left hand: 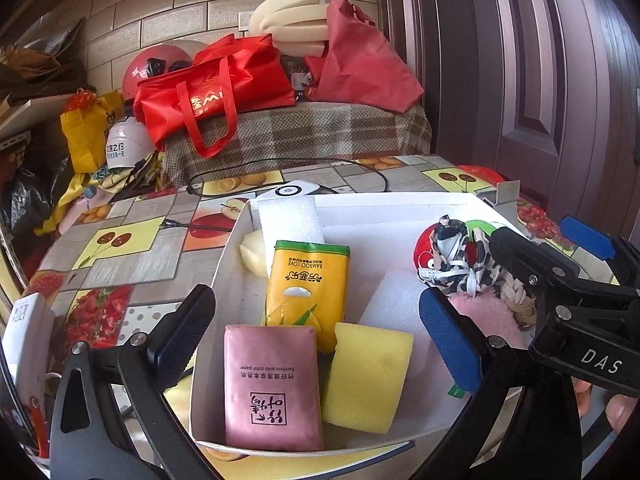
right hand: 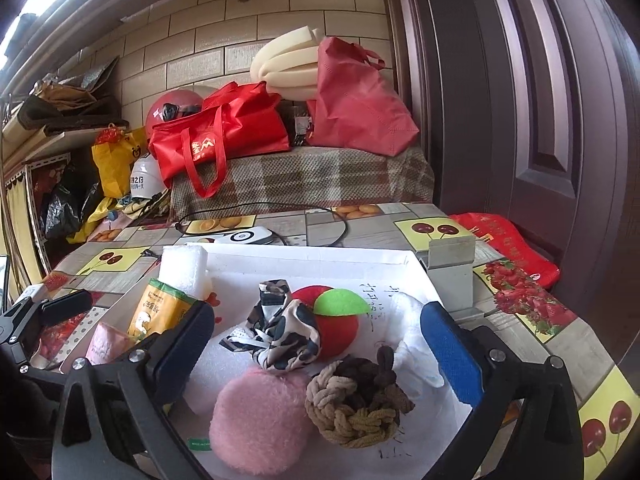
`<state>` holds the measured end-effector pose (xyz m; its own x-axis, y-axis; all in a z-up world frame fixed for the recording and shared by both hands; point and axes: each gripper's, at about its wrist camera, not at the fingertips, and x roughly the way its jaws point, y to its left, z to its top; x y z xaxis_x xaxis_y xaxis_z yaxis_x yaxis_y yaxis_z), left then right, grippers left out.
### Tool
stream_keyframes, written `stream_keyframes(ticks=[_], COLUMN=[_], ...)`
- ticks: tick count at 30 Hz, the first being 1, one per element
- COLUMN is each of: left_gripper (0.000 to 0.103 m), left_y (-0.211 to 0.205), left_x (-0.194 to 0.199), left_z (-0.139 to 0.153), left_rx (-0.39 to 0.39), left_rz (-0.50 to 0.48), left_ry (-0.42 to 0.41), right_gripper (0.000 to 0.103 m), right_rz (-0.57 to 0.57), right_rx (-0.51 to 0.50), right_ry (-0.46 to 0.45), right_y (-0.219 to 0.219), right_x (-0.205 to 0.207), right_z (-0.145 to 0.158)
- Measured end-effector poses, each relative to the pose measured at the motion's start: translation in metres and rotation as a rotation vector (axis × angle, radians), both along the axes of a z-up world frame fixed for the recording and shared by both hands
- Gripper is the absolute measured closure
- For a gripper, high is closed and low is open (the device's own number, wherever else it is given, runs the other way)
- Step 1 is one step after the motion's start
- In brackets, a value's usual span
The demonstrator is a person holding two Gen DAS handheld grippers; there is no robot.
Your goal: Organize soft objects
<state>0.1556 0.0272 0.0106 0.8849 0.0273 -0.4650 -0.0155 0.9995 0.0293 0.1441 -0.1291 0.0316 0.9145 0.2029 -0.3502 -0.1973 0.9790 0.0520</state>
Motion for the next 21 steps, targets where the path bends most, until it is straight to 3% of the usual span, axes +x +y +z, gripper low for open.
stream_keyframes(ticks=[9,21], left_gripper=[0.000,0.000], left_y=[-0.004,0.007], left_x=[-0.037,-0.103], left_z=[0.001,0.002], left_rx=[0.015,-0.075], left_rz=[-0.019,-0.020], left_ry=[-0.019,-0.045], right_gripper=[0.000,0.000], right_rz=[-0.057,-0.009], right_rx=[0.021,-0.063], right_ry=[0.047,0.019], right_y=[-0.014,-0.022], right_x=[-0.029,-0.097], right_z=[-0.003,-0.004])
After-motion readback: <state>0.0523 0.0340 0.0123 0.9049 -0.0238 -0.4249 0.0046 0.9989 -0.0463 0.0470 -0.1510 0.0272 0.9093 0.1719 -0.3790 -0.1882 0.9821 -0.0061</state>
